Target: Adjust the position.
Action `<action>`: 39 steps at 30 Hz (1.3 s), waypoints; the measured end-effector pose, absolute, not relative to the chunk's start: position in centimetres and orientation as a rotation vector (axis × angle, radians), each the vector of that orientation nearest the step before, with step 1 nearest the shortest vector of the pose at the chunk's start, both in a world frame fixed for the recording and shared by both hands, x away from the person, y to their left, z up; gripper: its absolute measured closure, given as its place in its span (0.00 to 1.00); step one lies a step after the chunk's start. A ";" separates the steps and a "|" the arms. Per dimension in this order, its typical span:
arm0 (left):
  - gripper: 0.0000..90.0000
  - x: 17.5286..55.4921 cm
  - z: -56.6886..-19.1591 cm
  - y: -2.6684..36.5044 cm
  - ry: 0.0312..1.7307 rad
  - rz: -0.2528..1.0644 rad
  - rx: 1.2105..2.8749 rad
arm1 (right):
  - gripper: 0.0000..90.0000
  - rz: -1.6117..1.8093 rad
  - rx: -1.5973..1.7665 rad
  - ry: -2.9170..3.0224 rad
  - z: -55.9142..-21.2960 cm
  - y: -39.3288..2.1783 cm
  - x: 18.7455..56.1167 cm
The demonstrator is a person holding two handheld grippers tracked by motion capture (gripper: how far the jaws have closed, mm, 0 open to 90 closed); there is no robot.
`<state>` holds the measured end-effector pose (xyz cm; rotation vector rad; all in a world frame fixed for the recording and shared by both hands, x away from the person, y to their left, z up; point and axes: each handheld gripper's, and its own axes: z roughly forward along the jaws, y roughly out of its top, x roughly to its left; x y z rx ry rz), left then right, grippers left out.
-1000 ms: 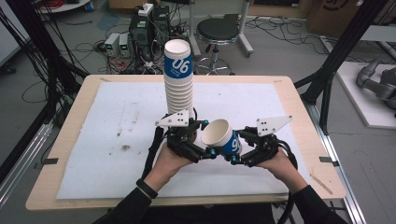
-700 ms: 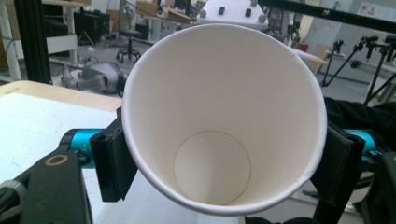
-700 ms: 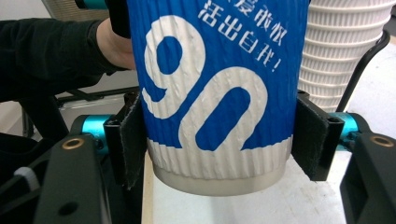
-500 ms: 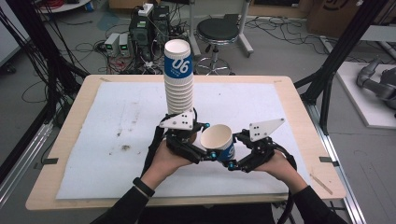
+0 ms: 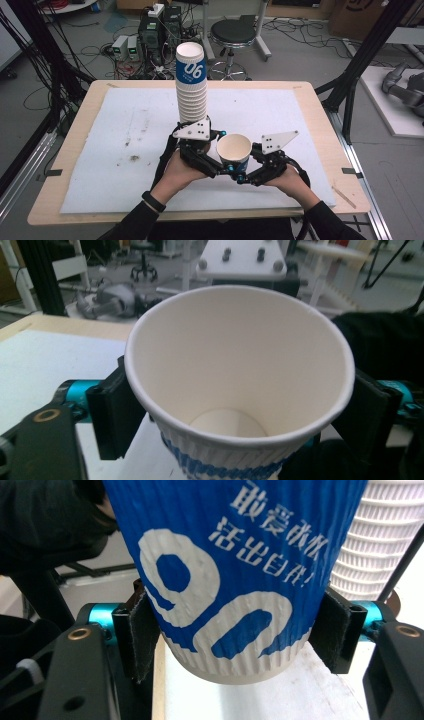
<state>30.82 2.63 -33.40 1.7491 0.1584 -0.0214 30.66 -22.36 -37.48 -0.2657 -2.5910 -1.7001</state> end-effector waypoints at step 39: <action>0.25 30.9 -34.4 2.4 0.173 -0.028 1.663 | 0.26 -1.950 -0.381 -2.333 -37.4 -22.5 30.5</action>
